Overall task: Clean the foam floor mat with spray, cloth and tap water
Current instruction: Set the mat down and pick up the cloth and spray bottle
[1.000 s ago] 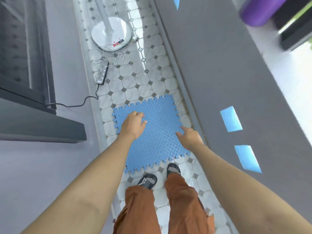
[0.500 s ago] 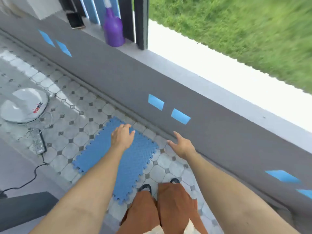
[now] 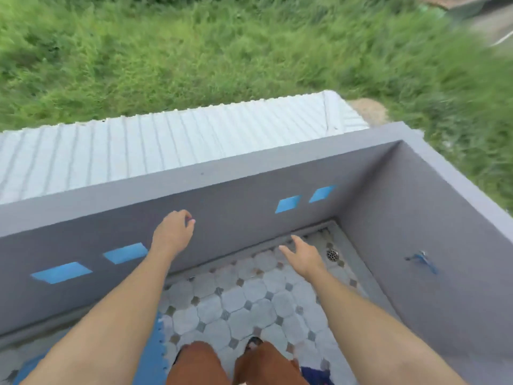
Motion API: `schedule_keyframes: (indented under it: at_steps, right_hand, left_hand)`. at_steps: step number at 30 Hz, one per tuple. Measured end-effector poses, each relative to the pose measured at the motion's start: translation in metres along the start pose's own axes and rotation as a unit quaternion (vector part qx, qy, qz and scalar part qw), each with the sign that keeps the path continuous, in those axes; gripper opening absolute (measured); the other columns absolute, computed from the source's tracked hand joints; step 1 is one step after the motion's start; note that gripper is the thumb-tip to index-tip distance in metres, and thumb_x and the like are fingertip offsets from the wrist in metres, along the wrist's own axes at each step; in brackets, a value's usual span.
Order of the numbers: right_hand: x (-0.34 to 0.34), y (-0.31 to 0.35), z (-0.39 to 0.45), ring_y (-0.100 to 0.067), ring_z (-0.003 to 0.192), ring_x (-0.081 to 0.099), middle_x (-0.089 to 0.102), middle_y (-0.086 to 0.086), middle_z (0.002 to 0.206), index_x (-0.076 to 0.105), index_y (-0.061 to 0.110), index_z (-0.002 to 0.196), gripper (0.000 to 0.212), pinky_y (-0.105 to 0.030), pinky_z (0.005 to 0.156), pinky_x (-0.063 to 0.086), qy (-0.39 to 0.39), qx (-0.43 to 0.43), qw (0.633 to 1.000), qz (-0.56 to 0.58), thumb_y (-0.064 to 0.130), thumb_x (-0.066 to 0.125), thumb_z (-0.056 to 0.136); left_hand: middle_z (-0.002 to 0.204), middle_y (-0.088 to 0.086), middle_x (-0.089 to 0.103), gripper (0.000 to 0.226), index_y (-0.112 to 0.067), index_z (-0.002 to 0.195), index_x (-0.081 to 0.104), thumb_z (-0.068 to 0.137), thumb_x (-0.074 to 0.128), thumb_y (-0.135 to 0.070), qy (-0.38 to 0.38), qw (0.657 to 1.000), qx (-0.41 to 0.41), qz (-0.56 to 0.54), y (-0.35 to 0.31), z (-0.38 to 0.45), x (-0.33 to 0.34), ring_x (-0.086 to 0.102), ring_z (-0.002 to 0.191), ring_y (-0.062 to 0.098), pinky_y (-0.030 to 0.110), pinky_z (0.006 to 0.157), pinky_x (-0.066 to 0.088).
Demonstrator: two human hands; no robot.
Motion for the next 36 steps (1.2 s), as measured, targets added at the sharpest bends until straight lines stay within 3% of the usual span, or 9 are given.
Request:
schedule_keyframes:
  at_steps: [4, 8, 14, 19, 26, 36]
  right_hand:
    - [-0.050, -0.088, -0.015, -0.030, 0.139, 0.037, 0.040, -0.008, 0.153, 0.026, 0.018, 0.154, 0.072, -0.039, 0.110, 0.033, -0.061, 0.096, 0.991, 0.071, 0.055, 0.046, 0.095]
    - [-0.073, -0.164, -0.047, -0.031, 0.140, 0.037, 0.040, -0.009, 0.153, 0.027, 0.017, 0.153, 0.074, -0.042, 0.111, 0.033, -0.125, 0.198, 0.966, 0.108, 0.060, 0.042, 0.094]
    - [-0.050, -0.238, -0.133, -0.031, 0.136, 0.042, 0.045, -0.012, 0.149, 0.033, 0.015, 0.150, 0.072, -0.038, 0.110, 0.036, -0.215, 0.340, 0.883, 0.242, 0.057, 0.047, 0.094]
    - [0.001, -0.268, -0.193, -0.032, 0.134, 0.044, 0.046, -0.014, 0.148, 0.036, 0.011, 0.148, 0.065, -0.037, 0.107, 0.036, -0.249, 0.419, 0.820, 0.300, 0.051, 0.045, 0.098]
    - [0.058, -0.299, -0.237, -0.030, 0.133, 0.045, 0.046, -0.013, 0.147, 0.037, 0.012, 0.148, 0.061, -0.037, 0.106, 0.037, -0.248, 0.480, 0.755, 0.370, 0.048, 0.046, 0.099]
    - [0.177, -0.381, -0.193, -0.027, 0.130, 0.049, 0.050, -0.008, 0.144, 0.040, 0.017, 0.145, 0.061, -0.032, 0.101, 0.039, -0.232, 0.510, 0.681, 0.472, 0.047, 0.054, 0.094]
  left_hand:
    - [0.108, 0.009, 0.062, 0.024, -0.013, 0.110, 0.063, 0.100, 0.046, -0.026, 0.051, 0.991, 0.122, 0.025, -0.105, 0.023, 0.043, 0.061, 0.095, 0.027, 0.037, 0.078, 0.049]
    - [0.108, 0.006, 0.061, 0.023, -0.014, 0.110, 0.063, 0.100, 0.045, -0.025, 0.108, 0.970, 0.214, 0.046, -0.186, 0.030, 0.087, 0.059, 0.092, 0.024, 0.036, 0.076, 0.049]
    - [0.111, 0.008, 0.064, 0.023, -0.011, 0.110, 0.062, 0.098, 0.048, -0.024, 0.202, 0.912, 0.350, 0.067, -0.277, 0.015, 0.154, 0.060, 0.098, 0.027, 0.038, 0.079, 0.050]
    - [0.123, 0.012, 0.058, 0.031, -0.008, 0.123, 0.058, 0.099, 0.046, -0.025, 0.262, 0.861, 0.424, 0.100, -0.313, -0.021, 0.210, 0.058, 0.106, 0.028, 0.040, 0.087, 0.049]
    - [0.128, 0.013, 0.056, 0.034, -0.007, 0.125, 0.055, 0.100, 0.044, -0.027, 0.318, 0.803, 0.477, 0.161, -0.339, -0.078, 0.280, 0.057, 0.109, 0.031, 0.040, 0.089, 0.047]
    - [0.129, 0.015, 0.055, 0.037, -0.007, 0.130, 0.053, 0.099, 0.048, -0.027, 0.339, 0.760, 0.523, 0.184, -0.382, -0.119, 0.437, 0.055, 0.114, 0.033, 0.044, 0.092, 0.047]
Point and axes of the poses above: each hand's wrist, its own z-axis towards the middle knuckle, its own x-axis out of the palm, y = z × x, the point moved 7 cm from there along z, towards the middle knuckle
